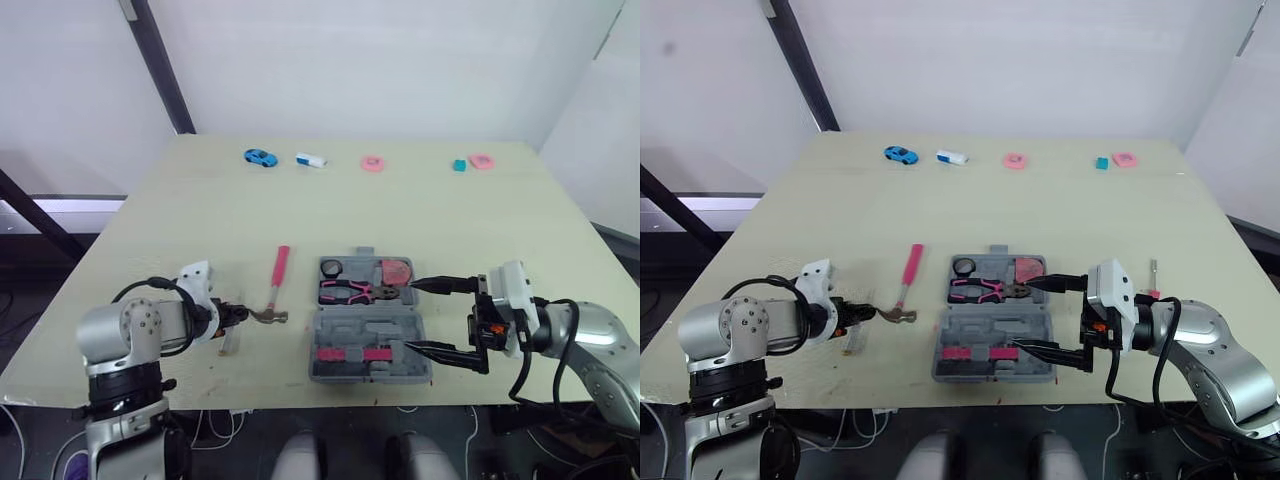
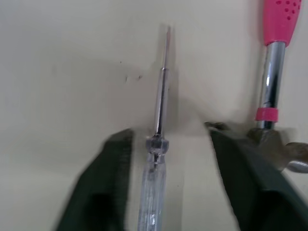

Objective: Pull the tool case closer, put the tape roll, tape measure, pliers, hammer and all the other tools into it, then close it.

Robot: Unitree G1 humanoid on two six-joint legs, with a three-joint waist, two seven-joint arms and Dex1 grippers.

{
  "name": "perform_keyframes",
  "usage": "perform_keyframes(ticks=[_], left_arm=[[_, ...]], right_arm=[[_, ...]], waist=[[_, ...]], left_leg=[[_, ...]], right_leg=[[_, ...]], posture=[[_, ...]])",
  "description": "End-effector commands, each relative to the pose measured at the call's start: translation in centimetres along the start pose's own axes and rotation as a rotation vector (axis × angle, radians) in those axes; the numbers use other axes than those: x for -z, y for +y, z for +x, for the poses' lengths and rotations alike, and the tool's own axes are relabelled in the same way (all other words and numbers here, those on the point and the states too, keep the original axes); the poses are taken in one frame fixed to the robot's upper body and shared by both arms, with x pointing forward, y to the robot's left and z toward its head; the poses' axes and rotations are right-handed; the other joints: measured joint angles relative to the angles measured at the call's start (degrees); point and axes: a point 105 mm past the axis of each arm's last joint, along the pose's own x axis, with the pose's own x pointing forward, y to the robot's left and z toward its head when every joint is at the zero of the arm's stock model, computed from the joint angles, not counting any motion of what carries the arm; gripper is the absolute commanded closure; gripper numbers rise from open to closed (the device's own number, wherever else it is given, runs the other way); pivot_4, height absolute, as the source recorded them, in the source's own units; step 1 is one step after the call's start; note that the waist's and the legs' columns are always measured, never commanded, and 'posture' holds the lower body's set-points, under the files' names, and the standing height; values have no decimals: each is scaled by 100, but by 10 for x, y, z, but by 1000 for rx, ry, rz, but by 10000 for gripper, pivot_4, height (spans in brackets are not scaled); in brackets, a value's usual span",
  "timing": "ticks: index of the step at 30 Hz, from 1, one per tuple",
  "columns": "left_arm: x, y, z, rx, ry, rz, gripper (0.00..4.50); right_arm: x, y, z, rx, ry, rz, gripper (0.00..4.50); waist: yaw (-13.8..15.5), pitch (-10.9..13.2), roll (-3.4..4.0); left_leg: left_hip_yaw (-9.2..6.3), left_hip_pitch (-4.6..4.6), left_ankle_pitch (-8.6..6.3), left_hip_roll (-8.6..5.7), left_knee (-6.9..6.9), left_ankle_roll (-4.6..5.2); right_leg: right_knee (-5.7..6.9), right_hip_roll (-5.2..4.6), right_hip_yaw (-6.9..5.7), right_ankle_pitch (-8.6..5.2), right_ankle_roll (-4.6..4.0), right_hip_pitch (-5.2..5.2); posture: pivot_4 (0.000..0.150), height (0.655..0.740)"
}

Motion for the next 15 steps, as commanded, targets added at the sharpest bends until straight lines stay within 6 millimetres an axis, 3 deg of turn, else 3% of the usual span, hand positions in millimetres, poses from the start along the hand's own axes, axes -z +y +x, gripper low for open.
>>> perform_keyframes(ticks=[1, 4, 12, 14, 15], left_arm=[[-1, 5, -9, -40, -81, 121, 2982], [8, 0, -12, -43, -124, 264, 2982], [23, 1, -1, -52, -161, 277, 2982], [27, 3, 2, -56, -156, 248, 9662], [27, 3, 4, -58, -163, 246, 10573]], right_arm=[[-7, 1, -2, 3, -15, -33, 0], [-7, -1, -3, 7, -13, -32, 0], [-7, -4, -2, -2, -10, -38, 0], [-8, -5, -2, -4, -8, -41, 0], [-8, -5, -3, -4, -8, -42, 0]], waist=[[-36, 0, 0], [-65, 1, -1], [1, 1, -5], [10, 1, -4], [15, 0, -3]], left_leg=[[-1, 0, 0, 0, 0, 0], [2, -3, 0, 1, -4, -1], [6, -6, 0, -3, 0, 0], [6, -6, 0, -3, 0, 0], [7, -6, 0, -3, 0, 0]], right_leg=[[1, 0, -1, 0, 0, 0], [-2, -3, 4, 0, -2, -3], [-9, -10, 1, -6, -12, -1], [-9, -10, 0, -7, -11, -1], [-9, -10, 1, -7, -11, -1]], posture=[[1500, 7400], [1500, 7400], [1500, 7400], [1500, 7400], [1500, 7400]])
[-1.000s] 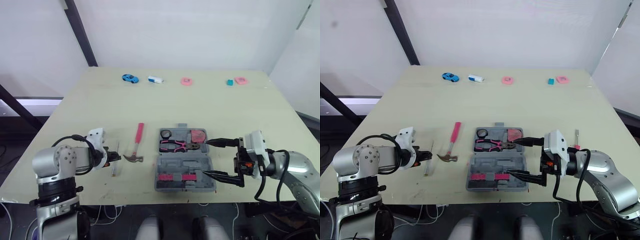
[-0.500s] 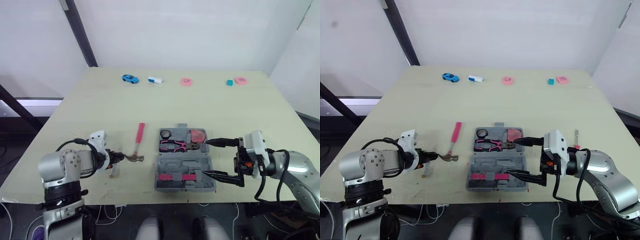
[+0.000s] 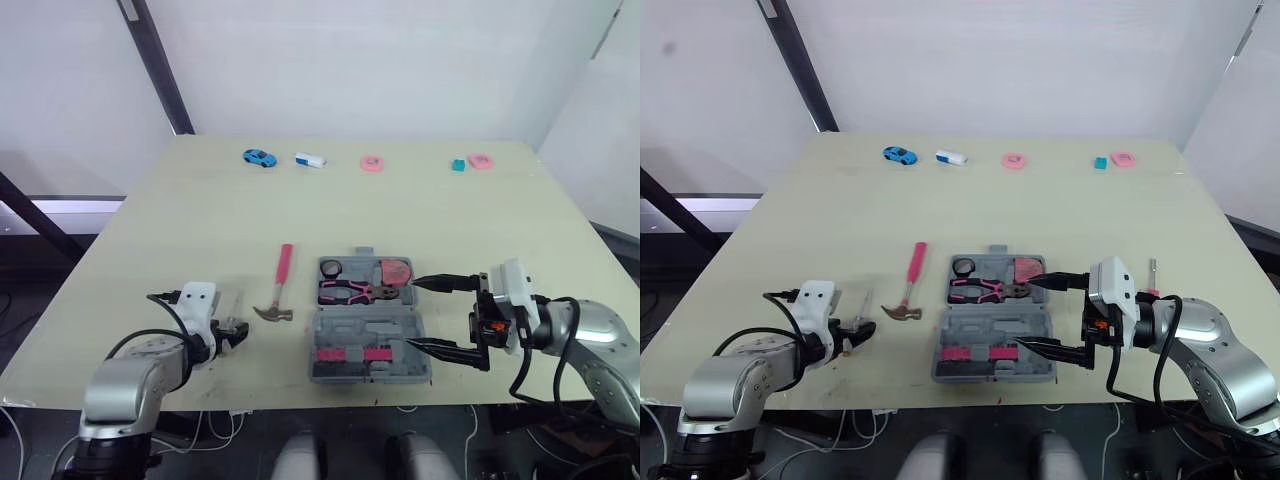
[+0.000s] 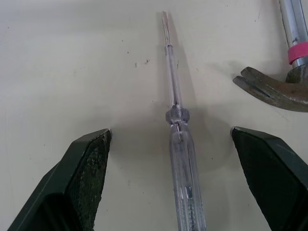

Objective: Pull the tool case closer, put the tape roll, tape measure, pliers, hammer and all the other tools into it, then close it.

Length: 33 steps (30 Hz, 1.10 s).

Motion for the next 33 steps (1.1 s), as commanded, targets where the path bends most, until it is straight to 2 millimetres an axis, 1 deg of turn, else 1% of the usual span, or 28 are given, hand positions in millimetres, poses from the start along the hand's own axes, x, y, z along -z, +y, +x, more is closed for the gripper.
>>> perform_keyframes(ticks=[1, 5, 6, 7, 8, 9, 12, 14, 16, 20, 22, 23, 25, 27, 28, 30, 31, 33], left_arm=[[5, 1, 5, -4, -16, -30, 14863], [11, -1, 8, 6, -12, -32, 32948], [11, -1, 8, 8, -17, -27, 38643], [12, -1, 8, 8, -20, -25, 41704], [12, 0, 8, 8, -21, -24, 41704], [10, 3, 4, 14, -43, -20, 43793], [-11, 6, -12, 60, -164, 7, 44273], [-26, 1, -24, 136, -238, 62, 44274], [-39, -15, -40, 303, -283, 162, 44274], [-45, -47, -65, 619, -250, 355, 44275], [-48, -63, -71, 758, -216, 500, 44275], [-50, -70, -73, 815, -196, 577, 44275], [-54, -81, -72, 897, -149, 675, 44276], [-54, -88, -70, 952, -88, 793, 44276], [-56, -92, -67, 965, -78, 847, 44276], [-65, -99, -58, 960, -60, 883, 44276], [-70, -109, -50, 960, -34, 937, 44276], [-74, -123, -42, 963, 14, 1020, 44276]], right_arm=[[-9, -1, -1, -10, -11, -46, 0], [-8, 0, -2, -9, -7, -46, 0], [-8, -1, -2, -8, -8, -46, 0], [-8, -1, -2, -6, -8, -46, 0], [-8, -1, -2, -5, -7, -46, 0], [-8, -1, -2, -2, -8, -46, 0], [-7, -1, -4, 11, -8, -45, 0], [-6, -2, -6, 22, -6, -44, 0], [-4, -6, -10, 46, -5, -42, 0], [-3, -10, -16, 78, 5, -48, 0], [-2, -13, -21, 99, 17, -58, 0], [-2, -14, -24, 110, 24, -63, 0], [-1, -15, -29, 130, 40, -72, 0], [0, -15, -35, 147, 59, -80, 0], [0, -15, -37, 154, 71, -84, 0], [2, -15, -44, 170, 92, -83, 0], [5, -12, -52, 180, 124, -78, 0], [9, -8, -62, 189, 167, -70, 0]], waist=[[9, -1, 2], [59, -1, 2], [65, -1, 1], [67, -1, 2], [67, -1, 2], [66, -1, 2], [53, -1, 2], [55, 1, -2], [60, 2, -3], [70, 3, 6], [74, 5, 8], [85, 6, 6], [88, 7, 9], [89, 7, 7], [77, 7, 8], [61, 8, 10], [55, 8, 10], [104, 10, 7]], left_leg=[[1, 0, 0, 0, 0, 0], [1, 0, 0, -1, 0, 0], [1, 0, 0, -1, 0, 0], [2, 0, 0, -1, 0, 0], [2, 0, 0, -1, 0, 0], [2, 1, 0, -1, 0, 0], [2, 0, 0, 0, -1, 0], [1, -2, 0, 1, -1, 0], [-1, -3, 0, 3, -1, 0], [3, -3, 0, 3, 0, -1], [8, -3, 0, 1, -2, -1], [9, -3, 0, 1, -2, 0], [4, -6, 0, 0, -2, 0], [1, -8, 0, -1, -2, 0], [1, -10, 0, -1, -2, 0], [8, -8, 0, -1, -3, 0], [8, -8, 0, -1, -3, 0], [-1, -15, 0, -3, 1, 1]], right_leg=[[0, 0, 1, 0, 1, 0], [0, 0, 0, 0, 1, 0], [0, 0, 1, 0, 1, 0], [0, 0, 1, 0, 1, 0], [0, 0, 1, 0, 1, 0], [0, 0, 1, 0, 1, 0], [-1, 0, 1, -1, 0, 0], [-3, 0, 0, -2, -2, -2], [-3, 1, -3, -4, -7, -3], [-6, -3, -5, -7, -9, -3], [-11, -6, -3, -7, -8, -4], [-8, -7, -3, -7, -8, -4], [-12, -3, -8, -8, -8, -4], [-11, 0, -8, -11, -2, -5], [-11, 2, -7, -18, 10, -5], [-11, 2, 1, -18, 10, -4], [-12, 6, 4, -18, 11, -6], [-10, 12, 3, -16, 22, -4]], posture=[[1500, 7400], [1500, 7400], [1500, 7400], [1500, 7400], [1500, 7400], [1500, 7400], [1500, 7400], [1500, 7400], [1500, 7400], [1500, 7400], [1500, 7400], [1500, 7400], [1500, 7400], [1500, 7400], [1500, 7400], [1500, 7400], [1500, 7400], [1500, 7400]])
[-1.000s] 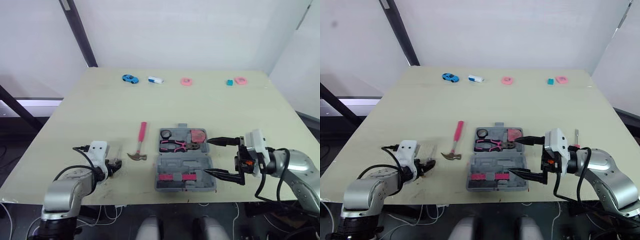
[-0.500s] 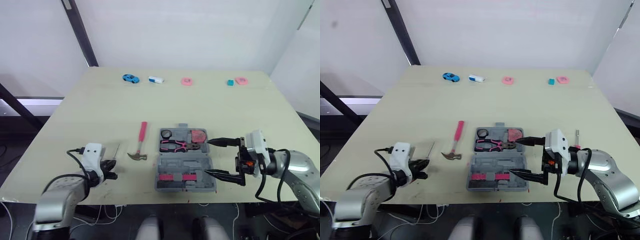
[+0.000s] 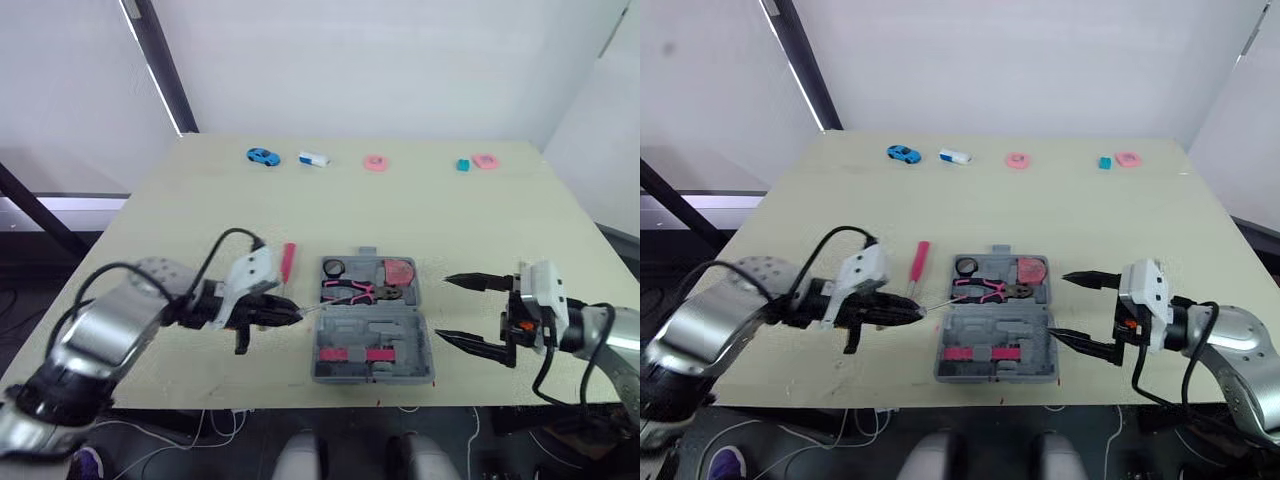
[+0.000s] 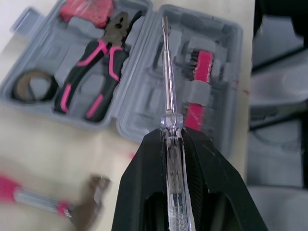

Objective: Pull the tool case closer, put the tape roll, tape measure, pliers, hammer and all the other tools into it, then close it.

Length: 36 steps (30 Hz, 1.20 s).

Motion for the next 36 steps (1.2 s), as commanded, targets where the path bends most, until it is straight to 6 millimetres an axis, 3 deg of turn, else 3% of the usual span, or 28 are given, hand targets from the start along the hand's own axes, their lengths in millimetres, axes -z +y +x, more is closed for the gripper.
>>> perform_keyframes(ticks=[1, 4, 17, 36], left_arm=[[-7, 5, 20, 52, 124, 84, 44276], [-19, 11, 35, 64, 155, 108, 44276], [-23, 14, 83, 126, 296, 181, 44276], [-25, 23, 109, 122, 335, 249, 44276]], right_arm=[[-7, 1, -17, 19, 38, -59, 0], [-8, 0, -25, 48, 50, -58, 0], [-8, 0, -37, 137, 91, -82, 0], [-10, 4, -38, 159, 97, -82, 0]], waist=[[22, 0, -2], [-38, 0, -2], [-31, 1, -2], [-21, 0, -1]], left_leg=[[-8, -5, 0, -1, 1, 0], [-5, -6, 0, -5, 4, 1], [-15, -4, 0, -4, 5, 1], [-19, -5, 0, -4, 7, 2]], right_leg=[[-1, 11, 7, 0, 2, 1], [-2, 20, 30, 2, 6, 2], [2, 36, 46, 3, 13, 2], [4, 37, 46, 3, 14, 3]], posture=[[1500, 7400], [1500, 7400], [1500, 7400], [1500, 7400]])
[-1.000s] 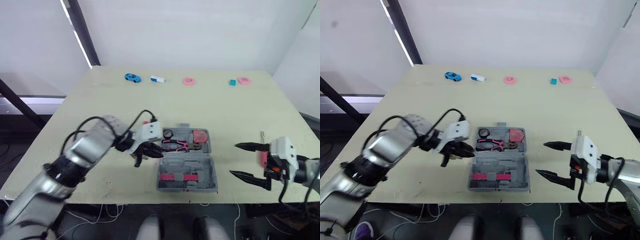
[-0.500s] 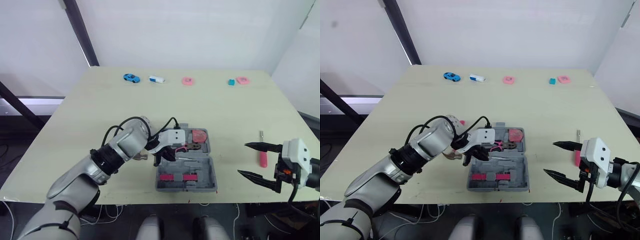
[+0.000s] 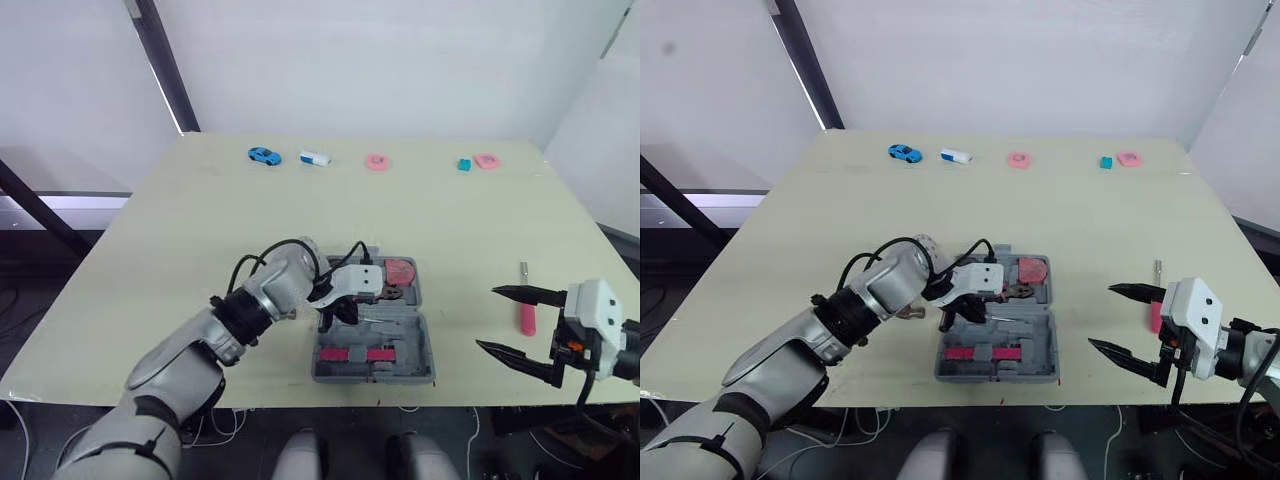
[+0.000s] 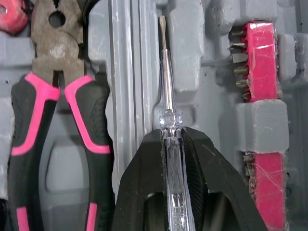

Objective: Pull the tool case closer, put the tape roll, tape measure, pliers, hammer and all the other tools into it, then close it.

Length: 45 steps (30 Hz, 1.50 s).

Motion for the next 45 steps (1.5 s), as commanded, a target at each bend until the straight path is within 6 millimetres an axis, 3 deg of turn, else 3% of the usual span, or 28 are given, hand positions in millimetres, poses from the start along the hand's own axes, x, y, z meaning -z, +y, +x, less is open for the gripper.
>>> perform_keyframes(ticks=[1, 21, 23, 26, 31, 35, 39, 43, 45], left_arm=[[-8, 4, -1, -18, 5, 47, 44276], [-8, 11, 4, -53, 1, 110, 44276], [-9, 12, 3, -62, -7, 117, 34078], [-13, 16, -2, -89, -33, 112, 23334], [-21, 15, -23, -86, -145, 80, 23334], [-26, 15, -41, -87, -337, -8, 23334], [-12, 16, -43, -92, -411, -77, 23334], [-3, 17, -33, -142, -486, -83, 34368], [-4, 14, -28, -134, -519, -88, 43883]], right_arm=[[-10, -1, -4, 14, -16, -41, 0], [-9, 1, 0, 15, -22, -40, 0], [-9, 1, 0, 15, -22, -39, 0], [-9, 2, 0, 14, -23, -37, 0], [-8, 4, 1, 13, -27, -32, 0], [-8, 5, 3, 11, -31, -30, 0], [-7, 5, 5, 12, -38, -29, 0], [-6, 4, 7, 12, -46, -27, 0], [-6, 4, 7, 12, -49, -26, 0]], waist=[[2, 0, 1], [10, -2, 3], [10, -2, 3], [10, -2, 3], [-20, -1, 3], [-20, -2, 5], [-17, -2, 5], [-12, -2, 5], [-2, -2, 5]], left_leg=[[0, 0, 0, 0, 0, 0], [-21, 5, 1, -8, 7, 1], [-23, 7, 1, -8, 7, 1], [-25, 7, 1, -9, 8, 1], [-29, 7, 1, -8, 8, 1], [-31, 8, 1, -5, 6, 1], [-30, 10, 1, -4, 5, 1], [-30, 10, 1, -4, 6, 1], [-30, 10, 1, -4, 6, 1]], right_leg=[[0, 0, 0, 0, 0, 1], [0, 2, -1, -3, -5, 19], [-1, 2, -3, -3, -5, 23], [0, 2, -3, -3, -5, 24], [0, 6, -3, -2, -4, 23], [0, 10, -4, -1, -1, 23], [1, 10, -4, 1, 2, 23], [0, 10, -4, 1, 2, 24], [0, 10, -4, 2, 2, 24]], posture=[[1500, 7400], [1500, 7400], [1500, 7400], [1500, 7400], [1500, 7400], [1500, 7400], [1500, 7400], [1500, 7400], [1500, 7400]])
